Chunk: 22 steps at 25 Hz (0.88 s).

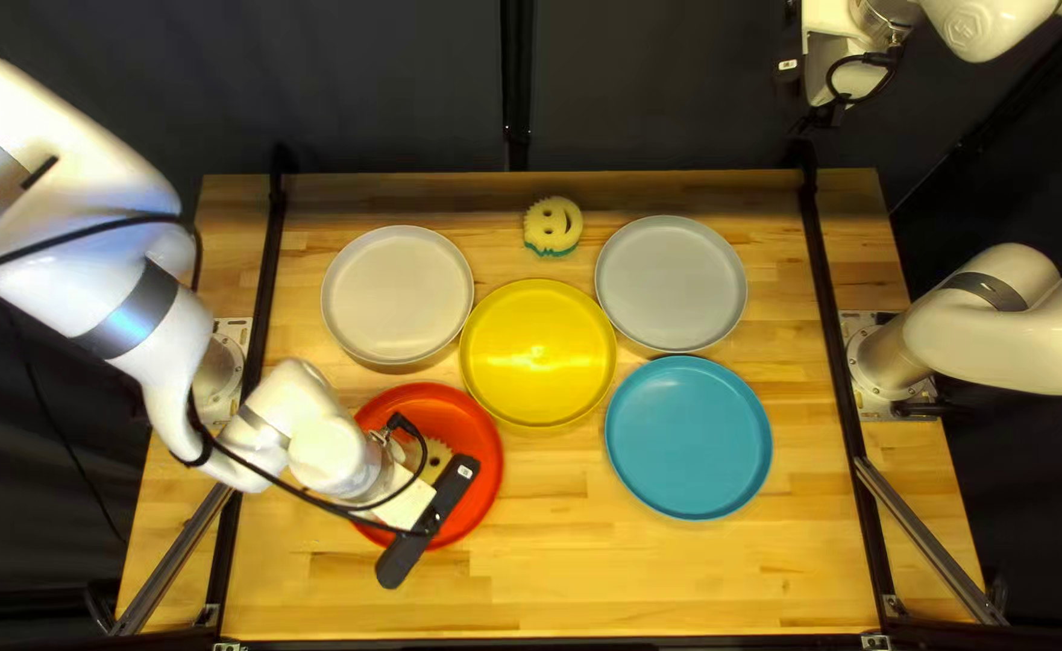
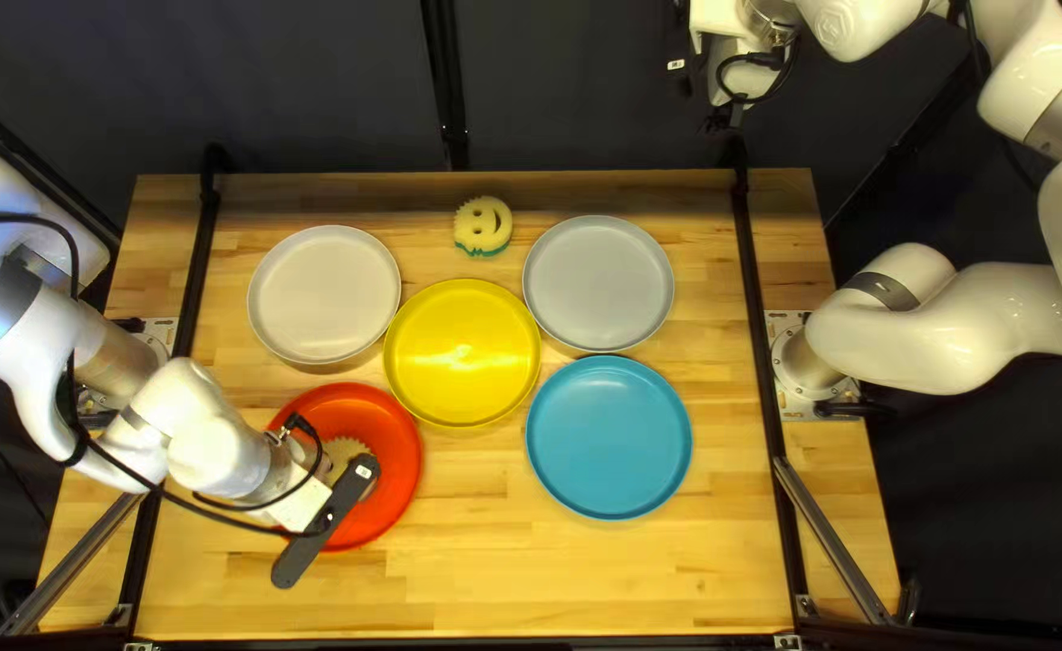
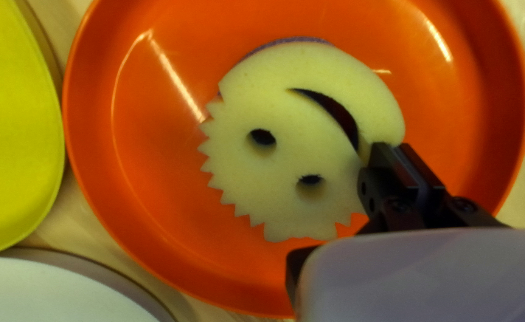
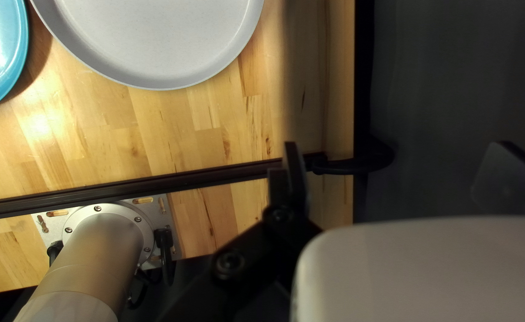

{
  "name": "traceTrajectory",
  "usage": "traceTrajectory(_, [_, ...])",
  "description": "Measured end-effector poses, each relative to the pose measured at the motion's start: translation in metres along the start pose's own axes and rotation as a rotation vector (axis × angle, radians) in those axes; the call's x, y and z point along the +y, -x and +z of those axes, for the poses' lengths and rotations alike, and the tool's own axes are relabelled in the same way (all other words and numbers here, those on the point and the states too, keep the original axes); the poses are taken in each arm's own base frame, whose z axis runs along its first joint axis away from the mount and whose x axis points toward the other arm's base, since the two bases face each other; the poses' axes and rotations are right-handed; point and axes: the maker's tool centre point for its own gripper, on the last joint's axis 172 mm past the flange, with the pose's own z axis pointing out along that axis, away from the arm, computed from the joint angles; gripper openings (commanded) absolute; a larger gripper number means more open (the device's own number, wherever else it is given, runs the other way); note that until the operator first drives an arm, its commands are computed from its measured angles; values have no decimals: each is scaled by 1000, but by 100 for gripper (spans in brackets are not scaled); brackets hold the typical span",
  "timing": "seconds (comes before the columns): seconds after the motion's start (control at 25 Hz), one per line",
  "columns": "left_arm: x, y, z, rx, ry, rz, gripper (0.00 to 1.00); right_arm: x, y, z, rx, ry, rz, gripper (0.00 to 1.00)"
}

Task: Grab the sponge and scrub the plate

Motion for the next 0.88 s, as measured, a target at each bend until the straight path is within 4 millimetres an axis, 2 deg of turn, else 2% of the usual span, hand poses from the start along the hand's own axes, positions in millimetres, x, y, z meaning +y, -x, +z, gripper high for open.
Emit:
traceTrajectory(0.32, [-8, 24, -2, 1, 15, -37, 0, 0, 0, 0, 0, 0, 0, 100])
traceTrajectory(0.48, [-6, 24, -1, 4, 20, -45, 0, 0, 0, 0, 0, 0, 0, 100])
traceTrajectory(0.64, [0, 4, -3, 9, 14, -36, 0, 0, 0, 0, 0, 0, 0, 100])
traceTrajectory(0.88, [9, -43, 3, 14, -8, 1, 0, 0, 0, 0, 0, 0, 0, 100])
